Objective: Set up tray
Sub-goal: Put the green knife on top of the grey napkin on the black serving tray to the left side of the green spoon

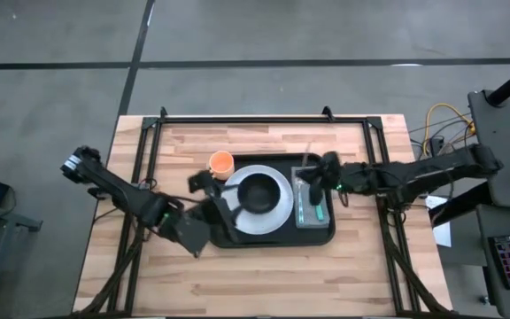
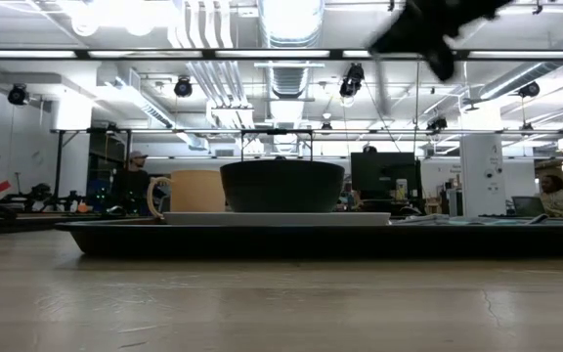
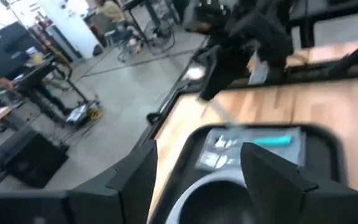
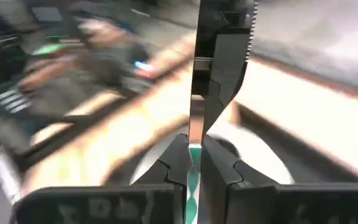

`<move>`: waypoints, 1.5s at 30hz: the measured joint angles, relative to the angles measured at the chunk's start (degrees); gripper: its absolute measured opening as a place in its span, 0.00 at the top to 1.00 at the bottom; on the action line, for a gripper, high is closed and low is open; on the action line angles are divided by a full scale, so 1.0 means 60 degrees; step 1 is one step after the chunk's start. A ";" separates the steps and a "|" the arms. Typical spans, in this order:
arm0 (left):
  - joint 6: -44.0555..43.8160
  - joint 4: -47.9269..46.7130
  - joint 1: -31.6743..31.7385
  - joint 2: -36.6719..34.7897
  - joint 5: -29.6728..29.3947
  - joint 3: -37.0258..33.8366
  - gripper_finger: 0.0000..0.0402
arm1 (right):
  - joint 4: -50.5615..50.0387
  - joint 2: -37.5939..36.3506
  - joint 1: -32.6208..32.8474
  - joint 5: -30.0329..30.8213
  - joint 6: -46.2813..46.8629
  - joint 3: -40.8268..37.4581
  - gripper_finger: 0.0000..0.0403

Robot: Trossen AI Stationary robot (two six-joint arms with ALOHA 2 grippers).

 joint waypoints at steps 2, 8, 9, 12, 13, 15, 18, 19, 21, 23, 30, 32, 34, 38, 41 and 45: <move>-0.0400 -0.0927 -0.0002 -0.0326 -0.0004 0.0000 0.47 | -0.2158 -0.0557 -0.0303 0.0087 0.2158 0.0006 0.97; -0.1094 -0.2859 -0.0112 -0.1101 0.0005 -0.0057 0.46 | -0.6081 -0.0508 -0.1207 -0.1275 0.6686 -0.0015 0.97; -0.1127 -0.3035 -0.0152 -0.1237 0.0005 -0.0103 0.46 | -0.6080 -0.0321 -0.1433 -0.1762 0.6917 -0.0012 0.97; -0.1176 -0.3119 -0.0164 -0.1600 0.0027 -0.0330 0.46 | -0.5815 0.0534 -0.2026 -0.2940 0.7253 0.0001 0.97; -0.1173 -0.3152 -0.0164 -0.1730 0.0105 -0.0433 0.46 | -0.5602 0.0903 -0.2142 -0.3247 0.7248 0.0065 0.97; -0.1176 -0.3152 -0.0162 -0.1996 0.0367 -0.0607 0.46 | -0.5442 0.1676 -0.2299 -0.3834 0.7131 0.0279 0.97; -0.1190 -0.3161 -0.0164 -0.2389 0.0501 -0.0873 0.46 | -0.5498 0.2703 -0.2410 -0.4431 0.7006 0.0534 0.97; -0.1194 -0.3149 -0.0171 -0.2516 0.0506 -0.0993 0.46 | -0.5509 0.2964 -0.2430 -0.4500 0.6972 0.0604 0.97; -0.1264 -0.3176 -0.0270 -0.2762 0.0644 -0.1256 0.46 | -0.5489 0.3391 -0.2430 -0.4655 0.6951 0.0756 0.97; -0.1333 -0.3173 -0.0288 -0.3020 0.0836 -0.1476 0.46 | -0.5494 0.3688 -0.2432 -0.4789 0.6939 0.0878 0.97; -0.1585 -0.3169 -0.0331 -0.3547 0.1034 -0.2052 0.46 | -0.5389 0.3939 -0.2846 -0.4656 0.6839 0.1056 0.97; -0.1587 -0.3169 -0.0345 -0.3575 0.1035 -0.2076 0.46 | -0.5348 0.4063 -0.2906 -0.4659 0.6825 0.1056 0.97; -0.1587 -0.3173 -0.0375 -0.3556 0.1037 -0.2049 0.46 | -0.5354 0.4206 -0.2967 -0.4673 0.6774 0.1045 0.97; -0.1465 -0.3165 -0.0379 -0.3517 0.1032 -0.1989 0.46 | -0.5311 0.4593 -0.3081 -0.4757 0.6681 0.1049 0.97; -0.1445 -0.3165 -0.0379 -0.3517 0.1032 -0.1985 0.46 | -0.5269 0.4764 -0.3139 -0.4875 0.6605 0.1049 0.97; -0.1445 -0.3165 -0.0390 -0.3517 0.1032 -0.1982 0.46 | -0.5049 0.5012 -0.3186 -0.5019 0.6566 0.1049 0.97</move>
